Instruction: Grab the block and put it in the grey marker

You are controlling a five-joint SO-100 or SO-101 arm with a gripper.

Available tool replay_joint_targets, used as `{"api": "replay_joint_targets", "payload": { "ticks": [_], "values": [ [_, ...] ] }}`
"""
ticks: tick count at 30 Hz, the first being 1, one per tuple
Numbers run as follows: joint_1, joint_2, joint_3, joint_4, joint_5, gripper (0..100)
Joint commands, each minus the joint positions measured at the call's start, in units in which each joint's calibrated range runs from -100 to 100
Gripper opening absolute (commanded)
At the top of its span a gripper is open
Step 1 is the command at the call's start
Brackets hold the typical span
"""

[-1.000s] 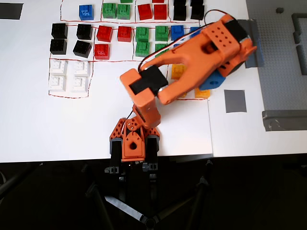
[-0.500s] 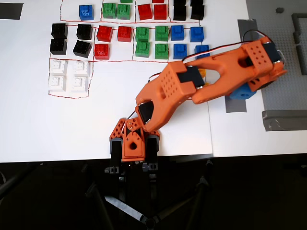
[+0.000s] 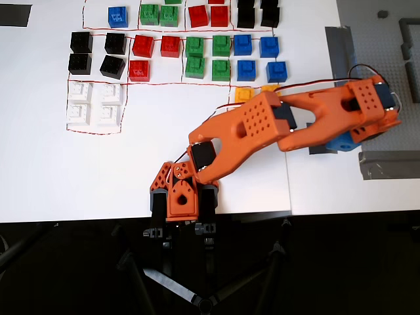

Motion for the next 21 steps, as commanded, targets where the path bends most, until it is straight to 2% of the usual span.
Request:
{"api": "replay_joint_targets", "payload": {
  "ticks": [1, 7, 11, 13, 21],
  "values": [
    [2.3, -2.5, -6.1, -0.2, 0.6, 0],
    [2.7, -1.8, -6.2, -0.2, 0.7, 1],
    [3.5, -1.5, -6.1, -0.2, 0.7, 17],
    [3.8, -1.6, -6.2, 1.6, 2.2, 32],
    [3.3, -2.4, -8.6, 7.7, 2.8, 42]
  ]
}}
